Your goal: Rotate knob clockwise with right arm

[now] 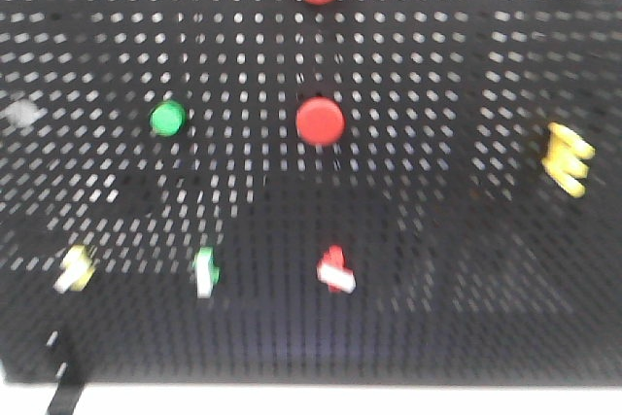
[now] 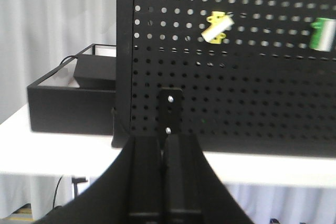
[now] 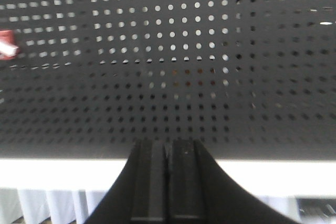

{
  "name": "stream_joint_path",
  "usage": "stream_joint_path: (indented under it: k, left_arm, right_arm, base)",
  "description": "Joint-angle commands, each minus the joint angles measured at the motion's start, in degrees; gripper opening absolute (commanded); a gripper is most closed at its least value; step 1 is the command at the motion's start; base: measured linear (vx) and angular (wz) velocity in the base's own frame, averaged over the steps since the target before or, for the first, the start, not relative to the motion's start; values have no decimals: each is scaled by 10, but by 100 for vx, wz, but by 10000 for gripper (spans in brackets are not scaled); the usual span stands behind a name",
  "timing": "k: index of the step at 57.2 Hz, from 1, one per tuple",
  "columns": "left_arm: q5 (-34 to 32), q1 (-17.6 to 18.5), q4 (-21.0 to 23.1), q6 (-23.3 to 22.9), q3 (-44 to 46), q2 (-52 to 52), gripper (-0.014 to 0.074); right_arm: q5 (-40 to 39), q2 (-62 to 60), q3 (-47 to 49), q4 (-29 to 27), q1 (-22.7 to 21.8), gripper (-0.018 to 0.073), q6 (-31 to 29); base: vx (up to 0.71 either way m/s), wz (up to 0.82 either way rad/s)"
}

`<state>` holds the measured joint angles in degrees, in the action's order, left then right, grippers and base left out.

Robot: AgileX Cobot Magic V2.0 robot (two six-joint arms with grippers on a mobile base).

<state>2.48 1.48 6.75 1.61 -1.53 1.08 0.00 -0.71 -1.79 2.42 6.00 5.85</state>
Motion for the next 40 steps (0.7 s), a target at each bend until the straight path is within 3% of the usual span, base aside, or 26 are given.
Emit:
stream_joint_path:
  k: [1,21,40]
  left_arm:
    - [-47,-1,4,-3,-7,0,-6]
    - [-47,-1,4,-3,-7,0,-6]
    - [-47,-1,4,-3,-7,0,-6]
  right_arm:
    - [-45,-6,-3,5,-4,-9,-3]
    - [-45,-6,-3,5,-4,-9,-3]
    - [-45,-6,-3,5,-4,-9,-3]
  base:
    - [36,2]
    - [28,-2]
    - [7,-3]
